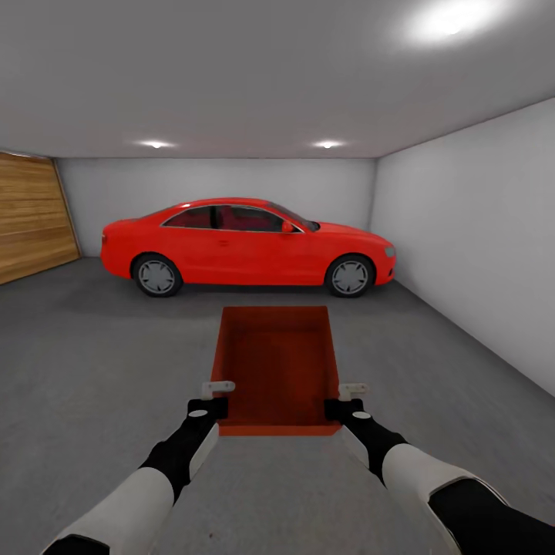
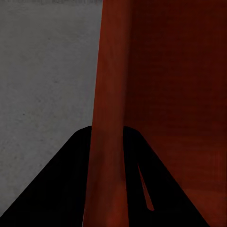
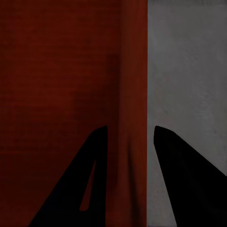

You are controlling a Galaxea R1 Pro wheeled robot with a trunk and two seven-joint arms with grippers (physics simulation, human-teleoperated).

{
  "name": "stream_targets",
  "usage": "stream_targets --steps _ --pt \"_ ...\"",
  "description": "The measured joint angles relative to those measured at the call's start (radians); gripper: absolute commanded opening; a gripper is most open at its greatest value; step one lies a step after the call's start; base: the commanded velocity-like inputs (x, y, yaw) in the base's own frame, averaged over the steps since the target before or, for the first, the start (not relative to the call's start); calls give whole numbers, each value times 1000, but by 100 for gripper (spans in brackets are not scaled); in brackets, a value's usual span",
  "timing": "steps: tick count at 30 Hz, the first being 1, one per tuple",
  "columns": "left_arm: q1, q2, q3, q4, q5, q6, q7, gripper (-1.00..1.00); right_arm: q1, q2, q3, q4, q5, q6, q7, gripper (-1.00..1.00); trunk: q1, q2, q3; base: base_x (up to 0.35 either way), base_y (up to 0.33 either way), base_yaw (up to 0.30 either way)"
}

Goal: Move the two storage containers from the living room to the garage. In the garage, place one container on the floor and stack the other container on top of it (either order is fine).

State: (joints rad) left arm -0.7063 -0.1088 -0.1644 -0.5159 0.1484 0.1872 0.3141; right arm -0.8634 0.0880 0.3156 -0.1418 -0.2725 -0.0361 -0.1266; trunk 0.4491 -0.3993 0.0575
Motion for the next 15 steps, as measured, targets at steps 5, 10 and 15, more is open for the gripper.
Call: stream_targets --steps 5,10,15 --pt "0 0 0 -1 0 0 0 -100 0 0 0 -1 0 0 0 -100 0 0 0 321 0 0" --pt "0 0 0 -1 0 0 0 -100 0 0 0 -2 0 0 0 -100 0 0 0 320 0 0" --pt "0 0 0 -2 0 1 0 -100 0 0 0 -2 0 1 0 -100 0 0 0 320 0 0"
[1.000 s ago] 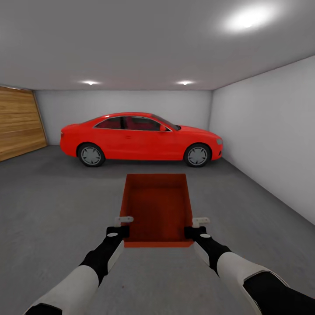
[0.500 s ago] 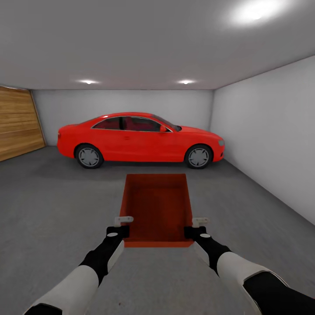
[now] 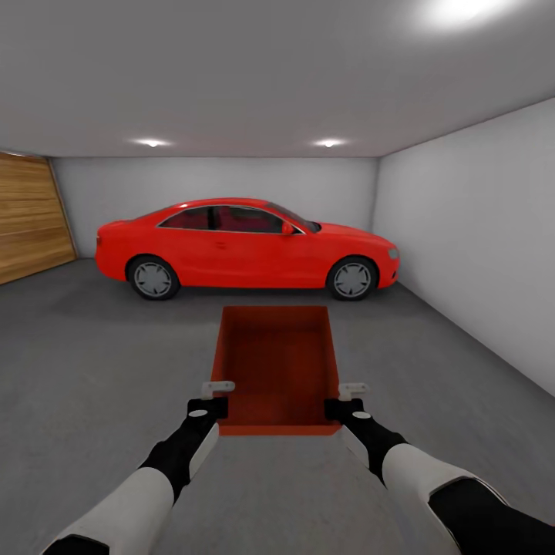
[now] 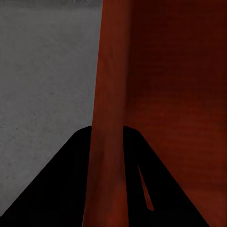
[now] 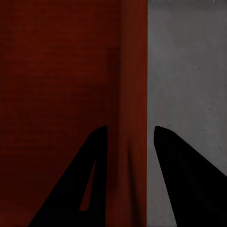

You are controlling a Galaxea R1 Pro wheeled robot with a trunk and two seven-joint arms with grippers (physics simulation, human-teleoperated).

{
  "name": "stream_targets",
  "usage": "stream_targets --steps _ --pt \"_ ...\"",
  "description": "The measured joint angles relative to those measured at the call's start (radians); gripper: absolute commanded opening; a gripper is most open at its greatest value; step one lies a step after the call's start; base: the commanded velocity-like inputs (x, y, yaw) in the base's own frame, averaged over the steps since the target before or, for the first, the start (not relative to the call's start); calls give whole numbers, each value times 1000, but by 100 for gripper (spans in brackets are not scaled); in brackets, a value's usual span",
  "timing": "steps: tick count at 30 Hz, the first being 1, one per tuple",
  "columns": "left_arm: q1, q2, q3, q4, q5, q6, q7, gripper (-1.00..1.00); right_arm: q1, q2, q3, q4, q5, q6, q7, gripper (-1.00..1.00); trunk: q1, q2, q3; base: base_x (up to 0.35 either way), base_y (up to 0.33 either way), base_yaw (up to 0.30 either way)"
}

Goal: Move the two storage containers from the living room to the garage. In the garage, place one container on the floor and stack the other container on top of it (either order is fine).

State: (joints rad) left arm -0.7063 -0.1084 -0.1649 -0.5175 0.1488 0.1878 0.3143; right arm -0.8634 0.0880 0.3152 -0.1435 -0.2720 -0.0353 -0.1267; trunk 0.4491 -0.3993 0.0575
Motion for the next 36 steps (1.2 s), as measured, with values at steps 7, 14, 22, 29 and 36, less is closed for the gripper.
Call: stream_targets --steps 7,14,22,29,36 --pt "0 0 0 0 0 1 0 -100 0 0 0 0 0 1 0 -100 0 0 0 321 0 0" --pt "0 0 0 0 0 1 0 -100 0 0 0 0 0 1 0 -100 0 0 0 321 0 0" --pt "0 -1 2 1 0 1 0 -100 0 -1 2 -1 -1 3 0 -100 0 0 0 321 0 0" --pt "0 -1 2 1 0 0 0 -100 0 -1 2 -1 -1 3 0 -100 0 0 0 321 0 0" --pt "0 -1 2 1 0 -1 1 -100 0 -1 2 -2 -1 3 0 -100 0 0 0 321 0 0"
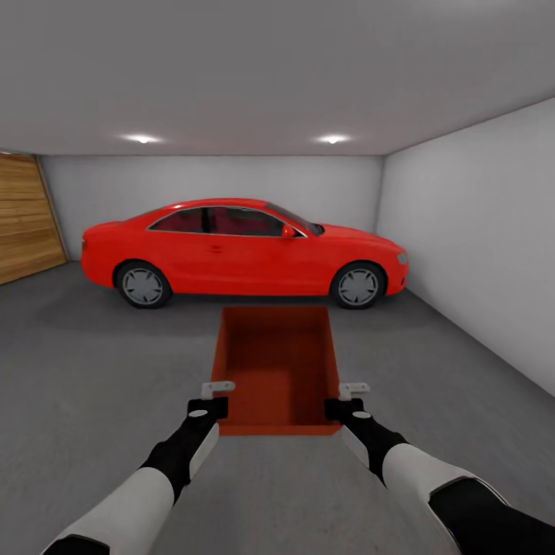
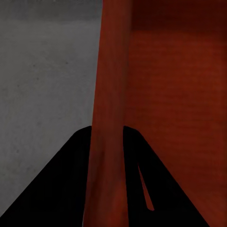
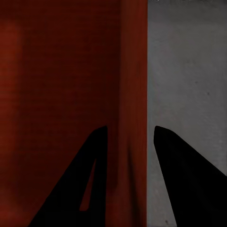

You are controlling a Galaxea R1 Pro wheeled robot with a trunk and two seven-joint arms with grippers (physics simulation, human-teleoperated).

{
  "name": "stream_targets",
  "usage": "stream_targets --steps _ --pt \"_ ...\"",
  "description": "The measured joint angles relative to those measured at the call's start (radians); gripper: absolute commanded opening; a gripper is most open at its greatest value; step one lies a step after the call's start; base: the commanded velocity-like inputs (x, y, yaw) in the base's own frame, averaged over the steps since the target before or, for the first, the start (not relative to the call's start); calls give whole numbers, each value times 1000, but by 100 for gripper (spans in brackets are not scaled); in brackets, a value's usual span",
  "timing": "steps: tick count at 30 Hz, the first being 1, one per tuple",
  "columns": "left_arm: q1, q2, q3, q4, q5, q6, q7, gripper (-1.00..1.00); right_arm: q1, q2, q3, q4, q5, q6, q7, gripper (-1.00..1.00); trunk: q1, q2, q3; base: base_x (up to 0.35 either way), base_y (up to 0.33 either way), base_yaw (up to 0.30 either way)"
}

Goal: Move the two storage containers from the living room to the garage. In the garage, place one container on the floor and stack the other container on top of it (either order is fine).

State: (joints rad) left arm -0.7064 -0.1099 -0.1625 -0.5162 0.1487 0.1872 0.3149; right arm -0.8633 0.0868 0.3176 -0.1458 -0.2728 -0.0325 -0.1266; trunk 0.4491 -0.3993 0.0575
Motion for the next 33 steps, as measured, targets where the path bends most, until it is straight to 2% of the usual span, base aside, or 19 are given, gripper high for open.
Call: stream_targets --steps 6,13,33 --pt "0 1 -1 -1 -1 2 -1 -100 0 1 -1 0 0 0 -1 -100 0 0 0 321 0 -95" --pt "0 10 4 -1 -1 1 -15 -100 0 11 1 0 1 1 -15 -100 0 0 0 315 0 -236" --pt "0 11 5 -1 -1 1 -16 -100 0 11 1 0 0 1 -15 -100 0 0 0 257 0 -246"
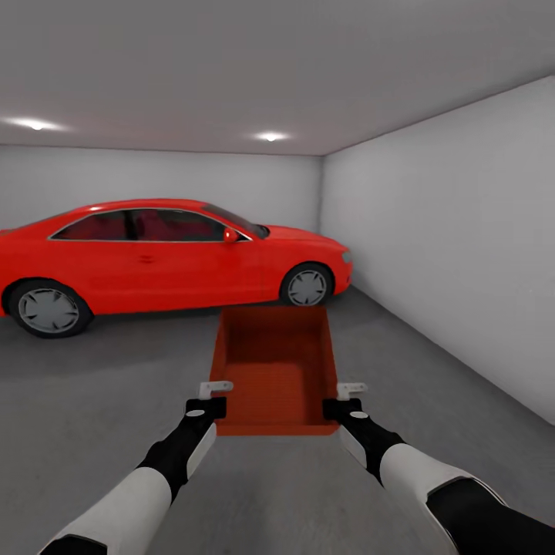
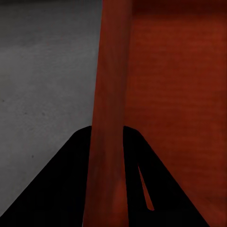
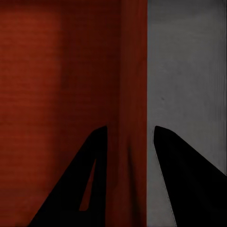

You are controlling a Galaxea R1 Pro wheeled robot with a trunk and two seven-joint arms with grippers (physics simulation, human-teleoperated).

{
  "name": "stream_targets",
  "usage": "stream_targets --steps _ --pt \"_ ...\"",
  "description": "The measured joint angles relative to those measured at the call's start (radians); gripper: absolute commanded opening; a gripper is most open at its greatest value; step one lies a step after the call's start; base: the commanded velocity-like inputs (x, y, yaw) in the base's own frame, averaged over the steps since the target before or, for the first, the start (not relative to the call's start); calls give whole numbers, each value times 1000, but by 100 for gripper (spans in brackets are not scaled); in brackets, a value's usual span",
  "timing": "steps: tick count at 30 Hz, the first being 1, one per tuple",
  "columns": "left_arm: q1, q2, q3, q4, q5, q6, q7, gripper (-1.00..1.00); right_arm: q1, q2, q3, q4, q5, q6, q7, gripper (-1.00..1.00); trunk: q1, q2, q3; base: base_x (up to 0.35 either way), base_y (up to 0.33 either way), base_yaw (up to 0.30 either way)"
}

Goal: Move the two storage containers from the living room to the garage. In the garage, place one container on the floor and stack the other container on top of it (either order is fine).

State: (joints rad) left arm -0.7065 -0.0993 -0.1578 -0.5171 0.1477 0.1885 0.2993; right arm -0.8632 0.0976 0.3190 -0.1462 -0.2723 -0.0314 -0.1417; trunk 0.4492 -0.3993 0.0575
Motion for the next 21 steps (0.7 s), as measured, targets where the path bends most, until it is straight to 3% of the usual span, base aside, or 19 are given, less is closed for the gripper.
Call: stream_targets --steps 21 --pt "0 0 0 0 0 0 0 -100 0 0 0 1 0 -1 0 -100 0 0 0 249 0 -246"
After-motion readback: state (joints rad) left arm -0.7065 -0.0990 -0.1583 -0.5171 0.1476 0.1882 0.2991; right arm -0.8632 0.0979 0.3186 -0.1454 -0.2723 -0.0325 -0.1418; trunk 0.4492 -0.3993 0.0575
